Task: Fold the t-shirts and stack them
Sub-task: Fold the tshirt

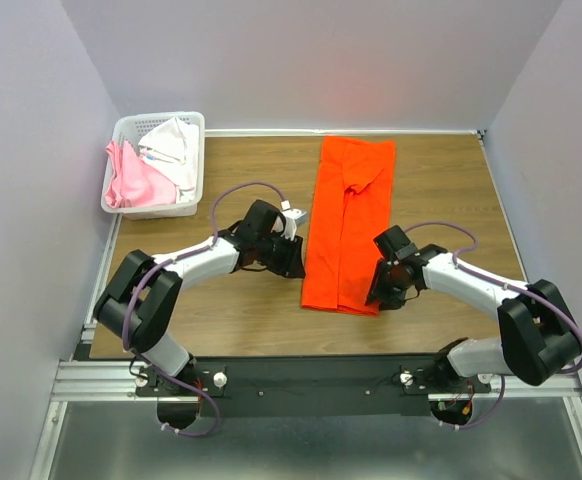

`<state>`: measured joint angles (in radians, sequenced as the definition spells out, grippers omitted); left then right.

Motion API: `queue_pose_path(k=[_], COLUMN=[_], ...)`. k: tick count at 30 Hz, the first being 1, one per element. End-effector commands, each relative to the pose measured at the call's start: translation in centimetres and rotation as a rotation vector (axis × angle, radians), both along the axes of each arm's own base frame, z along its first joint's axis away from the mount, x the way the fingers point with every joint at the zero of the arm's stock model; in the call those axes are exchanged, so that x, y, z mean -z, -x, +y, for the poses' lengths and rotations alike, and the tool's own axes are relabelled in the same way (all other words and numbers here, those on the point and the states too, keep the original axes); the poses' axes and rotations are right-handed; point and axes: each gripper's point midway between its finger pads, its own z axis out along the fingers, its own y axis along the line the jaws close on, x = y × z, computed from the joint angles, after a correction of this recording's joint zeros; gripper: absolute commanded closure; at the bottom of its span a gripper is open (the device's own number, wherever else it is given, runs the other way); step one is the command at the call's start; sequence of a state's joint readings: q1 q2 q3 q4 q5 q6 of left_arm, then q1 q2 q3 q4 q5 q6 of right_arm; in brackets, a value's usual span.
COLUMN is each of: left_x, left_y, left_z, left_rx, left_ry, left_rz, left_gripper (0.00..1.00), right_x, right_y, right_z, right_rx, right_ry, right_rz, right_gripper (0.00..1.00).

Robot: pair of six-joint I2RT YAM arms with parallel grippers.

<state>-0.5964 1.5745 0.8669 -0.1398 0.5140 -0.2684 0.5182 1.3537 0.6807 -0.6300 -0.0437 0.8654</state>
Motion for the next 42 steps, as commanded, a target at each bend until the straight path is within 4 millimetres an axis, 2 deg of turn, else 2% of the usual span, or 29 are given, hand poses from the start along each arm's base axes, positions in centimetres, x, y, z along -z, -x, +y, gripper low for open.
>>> queue_pose_path(k=[1,9,23,39,41,42], left_x=[0.8,2.0,4.1,5.9,6.1,6.2], left_y=[1.0,2.6,6.4,8.6,8.8,9.0], left_z=[-0.5,-0.5,-0.3,-0.6,-0.6,-0.5], left_rx=[0.019,0.038,0.100,0.140,0.144,0.142], left_ry=[0.015,0.001,-0.022,-0.065,-0.075,-0.082], left_rz=[0.041,0.092,0.199,0.268,0.271,0.276], left_gripper=[0.59,0.57,0.51,0.50,0.51,0.55], right_x=[0.6,0.8,0.8,0.6,0.6,0.5], right_y=[1.1,1.4,1.6,1.9,1.9,1.8], right_z=[-0.7,-0.7,-0.4,-0.4,-0.4,-0.4], right_rx=[0.019,0.031,0.044,0.053,0.054,0.055], right_ry=[0.029,0.021,0.013,0.003,0.005,0.003], right_rz=[0.023,0.028,0.030,0.015,0.014,0.012], right_gripper=[0.57,0.68,0.69,0.69,0.69,0.69])
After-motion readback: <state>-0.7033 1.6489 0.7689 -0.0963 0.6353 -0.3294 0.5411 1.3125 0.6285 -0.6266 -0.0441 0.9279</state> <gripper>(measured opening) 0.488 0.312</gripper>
